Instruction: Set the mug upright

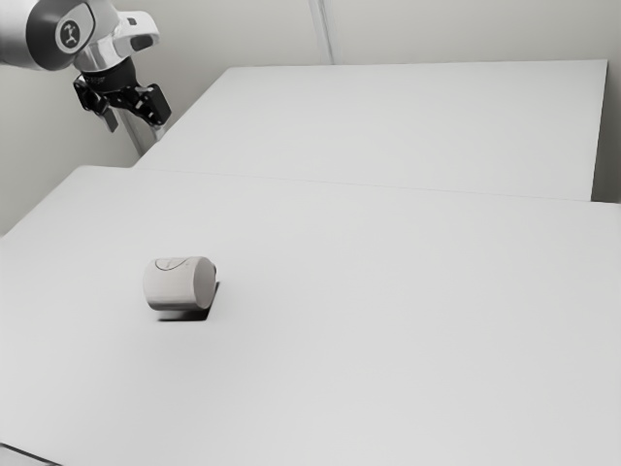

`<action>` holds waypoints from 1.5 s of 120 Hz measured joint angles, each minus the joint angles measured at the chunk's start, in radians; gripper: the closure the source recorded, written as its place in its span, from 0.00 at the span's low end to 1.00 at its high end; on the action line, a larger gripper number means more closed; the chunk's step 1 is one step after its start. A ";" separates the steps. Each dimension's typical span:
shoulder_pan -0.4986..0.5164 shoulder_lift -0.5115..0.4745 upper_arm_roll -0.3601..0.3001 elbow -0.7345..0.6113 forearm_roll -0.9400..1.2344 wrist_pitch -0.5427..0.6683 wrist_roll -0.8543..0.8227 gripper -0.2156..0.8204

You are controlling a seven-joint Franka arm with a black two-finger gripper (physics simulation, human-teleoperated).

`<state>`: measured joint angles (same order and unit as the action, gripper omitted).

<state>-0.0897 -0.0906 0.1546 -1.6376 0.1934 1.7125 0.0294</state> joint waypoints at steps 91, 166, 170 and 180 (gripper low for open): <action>0.337 0.007 0.014 -0.232 -0.335 -0.046 -0.017 0.21; 0.526 0.393 0.014 -0.174 -0.705 -0.051 0.236 0.21; 0.526 0.407 0.014 -0.166 -0.727 -0.050 0.247 0.21; 0.526 0.441 0.014 -0.152 -0.784 -0.050 0.273 0.21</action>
<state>0.4364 0.3502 0.1683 -1.7893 -0.5910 1.6628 0.3020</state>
